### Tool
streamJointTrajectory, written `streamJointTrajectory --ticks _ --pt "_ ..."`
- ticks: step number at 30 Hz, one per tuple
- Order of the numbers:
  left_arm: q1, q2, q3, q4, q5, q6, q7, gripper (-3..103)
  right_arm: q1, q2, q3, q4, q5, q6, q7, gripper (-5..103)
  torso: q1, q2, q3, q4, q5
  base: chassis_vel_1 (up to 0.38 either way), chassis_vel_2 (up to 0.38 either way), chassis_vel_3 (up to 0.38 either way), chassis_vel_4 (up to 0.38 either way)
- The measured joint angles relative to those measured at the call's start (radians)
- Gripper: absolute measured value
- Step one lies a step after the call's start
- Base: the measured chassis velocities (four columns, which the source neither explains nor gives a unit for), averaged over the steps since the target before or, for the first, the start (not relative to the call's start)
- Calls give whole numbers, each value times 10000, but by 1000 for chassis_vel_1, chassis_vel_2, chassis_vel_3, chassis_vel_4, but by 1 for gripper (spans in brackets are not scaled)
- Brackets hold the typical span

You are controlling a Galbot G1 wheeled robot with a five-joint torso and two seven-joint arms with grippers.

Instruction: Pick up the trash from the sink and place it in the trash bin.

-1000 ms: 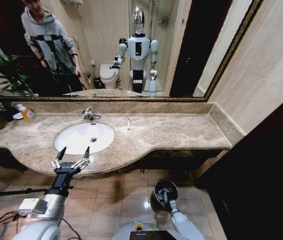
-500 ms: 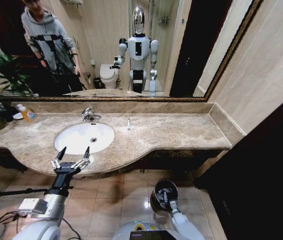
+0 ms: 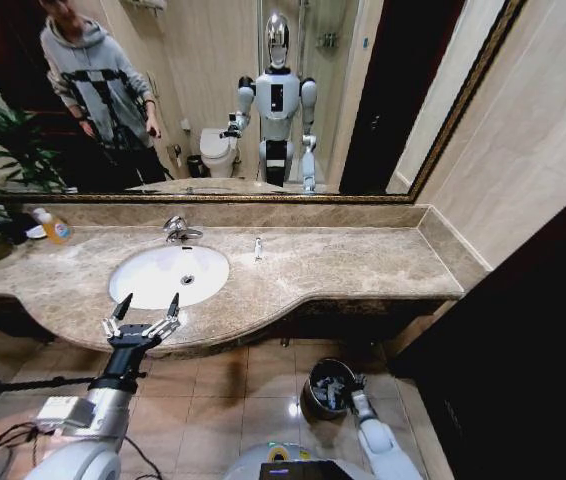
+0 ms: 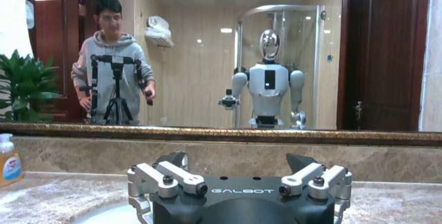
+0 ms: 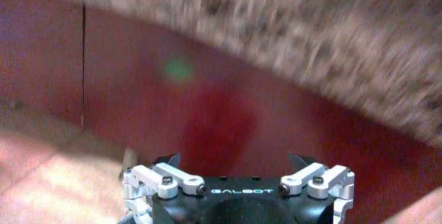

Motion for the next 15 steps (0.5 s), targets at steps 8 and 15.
streamJointTrajectory --ticks 8,15 --pt "0 0 0 0 0 0 0 100 -1592 397 747 3563 -1266 581 321 100 0 0 0 1 0 0 0 0 0" --pt "0 0 1 0 0 0 0 100 -2957 399 771 7096 -1123 64 34 100 0 0 0 -1 -3 0 0 0 0"
